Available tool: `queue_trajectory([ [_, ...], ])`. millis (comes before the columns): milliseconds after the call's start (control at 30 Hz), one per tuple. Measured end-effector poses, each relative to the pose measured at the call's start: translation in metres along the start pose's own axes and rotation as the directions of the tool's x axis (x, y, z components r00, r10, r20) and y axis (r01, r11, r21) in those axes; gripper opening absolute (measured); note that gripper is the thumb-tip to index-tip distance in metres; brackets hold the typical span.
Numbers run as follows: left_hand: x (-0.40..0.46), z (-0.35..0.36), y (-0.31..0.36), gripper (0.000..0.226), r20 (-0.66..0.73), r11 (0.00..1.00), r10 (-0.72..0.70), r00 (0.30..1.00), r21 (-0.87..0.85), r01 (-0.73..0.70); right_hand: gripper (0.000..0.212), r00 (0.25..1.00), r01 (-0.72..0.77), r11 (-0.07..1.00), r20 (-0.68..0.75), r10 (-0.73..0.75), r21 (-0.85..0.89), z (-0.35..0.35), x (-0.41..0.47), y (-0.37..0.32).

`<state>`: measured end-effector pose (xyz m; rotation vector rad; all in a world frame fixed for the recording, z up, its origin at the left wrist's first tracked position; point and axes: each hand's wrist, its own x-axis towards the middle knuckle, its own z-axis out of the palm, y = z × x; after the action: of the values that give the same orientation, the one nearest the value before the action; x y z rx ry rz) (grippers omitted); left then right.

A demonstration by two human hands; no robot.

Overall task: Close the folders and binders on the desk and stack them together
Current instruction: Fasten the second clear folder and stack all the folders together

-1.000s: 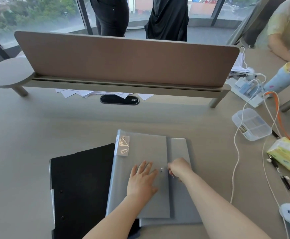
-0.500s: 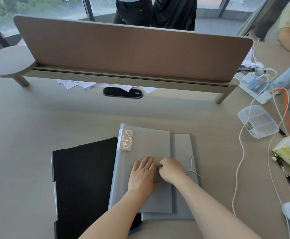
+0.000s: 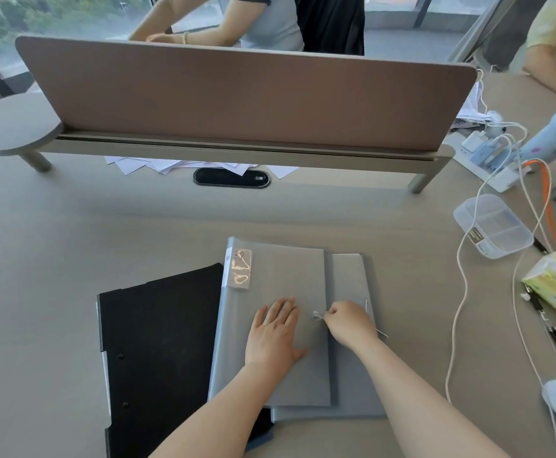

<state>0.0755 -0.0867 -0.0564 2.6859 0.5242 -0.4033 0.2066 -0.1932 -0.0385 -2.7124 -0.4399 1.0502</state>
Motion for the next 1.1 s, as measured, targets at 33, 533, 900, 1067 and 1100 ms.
queue_trajectory([
  [33, 0.000, 0.000, 0.000, 0.084, 0.000, 1.000, 0.001, 1.000, -0.001, -0.001, 0.028, 1.000, -0.010, 1.000, -0.007, 0.011, 0.022, -0.001, 0.003, -0.002],
  [533, 0.000, -0.002, -0.005, 0.081, 0.039, 1.000, 0.003, 0.999, 0.016, -0.004, 0.027, 0.988, 0.043, 0.937, -0.156, 0.012, 0.346, 0.012, 0.031, -0.020],
  [900, -0.016, -0.034, -0.047, 0.084, -0.147, 0.882, -0.468, 0.871, -0.143, 0.449, 0.030, 0.970, -0.043, 0.927, -0.207, 0.128, 0.372, 0.008, 0.009, 0.003],
  [1067, -0.024, -0.039, -0.055, 0.083, -0.062, 0.738, -0.643, 0.763, -0.316, 0.596, 0.025, 0.983, -0.094, 0.917, -0.113, 0.148, 0.389, 0.004, 0.001, -0.001],
  [1100, -0.024, -0.040, -0.055, 0.083, -0.042, 0.714, -0.660, 0.750, -0.343, 0.610, 0.021, 0.984, -0.104, 0.917, -0.096, 0.152, 0.385, 0.004, 0.002, -0.001],
])
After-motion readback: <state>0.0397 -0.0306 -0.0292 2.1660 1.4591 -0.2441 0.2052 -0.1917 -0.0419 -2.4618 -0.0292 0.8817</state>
